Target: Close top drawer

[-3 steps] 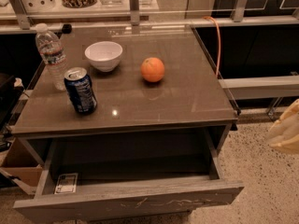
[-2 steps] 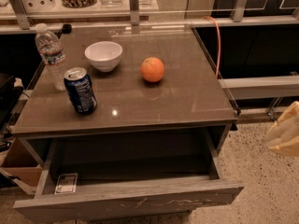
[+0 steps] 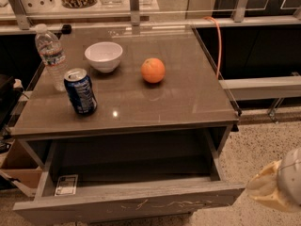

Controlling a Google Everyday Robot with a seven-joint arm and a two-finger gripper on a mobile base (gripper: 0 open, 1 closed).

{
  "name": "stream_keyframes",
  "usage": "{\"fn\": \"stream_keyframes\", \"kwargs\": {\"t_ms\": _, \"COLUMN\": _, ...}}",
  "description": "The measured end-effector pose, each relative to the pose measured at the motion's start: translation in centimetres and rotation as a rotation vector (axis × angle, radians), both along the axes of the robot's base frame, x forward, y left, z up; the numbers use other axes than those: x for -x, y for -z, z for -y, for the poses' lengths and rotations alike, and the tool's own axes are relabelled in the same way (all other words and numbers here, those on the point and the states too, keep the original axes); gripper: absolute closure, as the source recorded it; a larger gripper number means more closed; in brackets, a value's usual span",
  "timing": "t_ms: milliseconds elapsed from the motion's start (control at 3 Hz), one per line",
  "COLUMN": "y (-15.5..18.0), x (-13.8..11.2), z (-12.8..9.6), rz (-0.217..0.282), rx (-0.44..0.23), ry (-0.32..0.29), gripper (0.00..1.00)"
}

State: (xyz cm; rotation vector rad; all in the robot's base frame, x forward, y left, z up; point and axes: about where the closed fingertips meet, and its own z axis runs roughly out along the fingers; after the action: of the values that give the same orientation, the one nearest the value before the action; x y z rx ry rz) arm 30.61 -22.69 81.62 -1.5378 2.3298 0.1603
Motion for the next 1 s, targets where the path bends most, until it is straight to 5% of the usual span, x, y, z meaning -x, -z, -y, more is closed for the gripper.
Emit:
{"fn": "stream_keyframes", "kwargs": {"t_ms": 667, "y": 10.0, "x": -0.2, "z": -3.0, "rz": 0.002, "rx": -0.099, "ry": 0.011, "gripper": 1.00}}
{"fn": "stream_keyframes", "kwargs": {"t_ms": 1000, "y": 10.1, "x": -0.2, "z": -3.0, "rz": 0.002, "rx": -0.098, "ry": 0.011, "gripper": 1.00}}
